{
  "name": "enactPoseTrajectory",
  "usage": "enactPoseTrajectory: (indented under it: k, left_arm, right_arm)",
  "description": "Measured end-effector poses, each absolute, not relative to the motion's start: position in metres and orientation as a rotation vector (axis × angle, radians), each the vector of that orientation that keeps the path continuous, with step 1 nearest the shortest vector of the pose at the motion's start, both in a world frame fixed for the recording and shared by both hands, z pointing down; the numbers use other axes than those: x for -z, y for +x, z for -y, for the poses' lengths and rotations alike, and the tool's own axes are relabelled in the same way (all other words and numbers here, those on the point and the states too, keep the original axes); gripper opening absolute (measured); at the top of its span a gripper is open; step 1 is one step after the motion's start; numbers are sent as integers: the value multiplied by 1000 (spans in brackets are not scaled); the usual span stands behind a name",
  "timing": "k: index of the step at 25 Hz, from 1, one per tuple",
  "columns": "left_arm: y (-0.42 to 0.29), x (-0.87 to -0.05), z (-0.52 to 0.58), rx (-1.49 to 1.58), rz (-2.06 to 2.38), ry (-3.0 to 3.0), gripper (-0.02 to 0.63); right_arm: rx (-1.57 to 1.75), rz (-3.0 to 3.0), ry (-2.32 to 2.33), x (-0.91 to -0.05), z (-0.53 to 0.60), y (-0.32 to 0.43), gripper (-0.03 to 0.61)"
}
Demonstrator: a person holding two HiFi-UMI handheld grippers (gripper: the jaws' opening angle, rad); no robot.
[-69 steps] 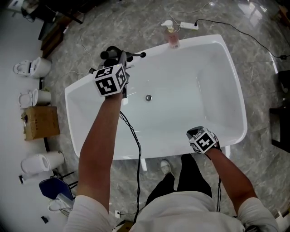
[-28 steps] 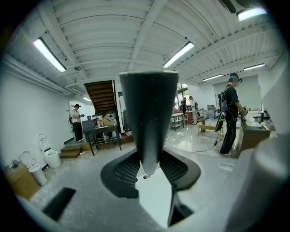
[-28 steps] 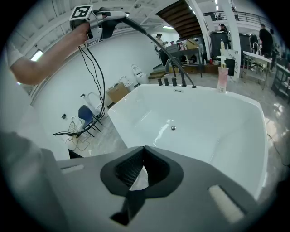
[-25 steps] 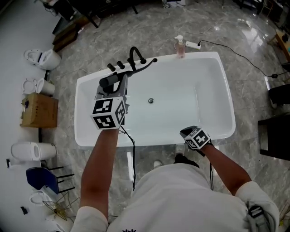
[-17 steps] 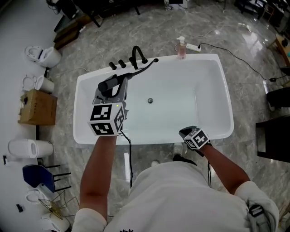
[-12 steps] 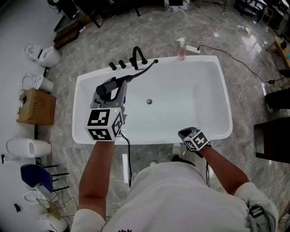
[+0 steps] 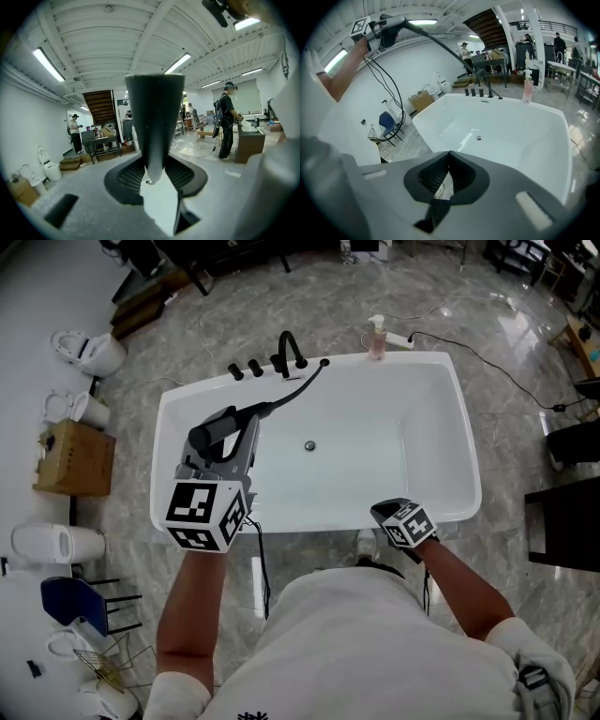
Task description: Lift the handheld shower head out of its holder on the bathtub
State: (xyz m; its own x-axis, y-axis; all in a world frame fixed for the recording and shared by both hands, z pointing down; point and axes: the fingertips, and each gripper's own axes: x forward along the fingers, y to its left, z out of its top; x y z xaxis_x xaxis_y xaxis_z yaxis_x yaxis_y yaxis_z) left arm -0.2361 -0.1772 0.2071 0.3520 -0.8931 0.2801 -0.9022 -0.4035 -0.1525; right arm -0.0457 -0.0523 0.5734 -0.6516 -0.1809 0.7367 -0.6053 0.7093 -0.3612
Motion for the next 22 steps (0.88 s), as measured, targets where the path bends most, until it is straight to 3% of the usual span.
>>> enactPoseTrajectory:
  k: [22]
  left_arm:
    - [-249,-202,142,-460,1653,2558,140]
  right_arm:
    - [-743,2228,646,-553,50,-54,12]
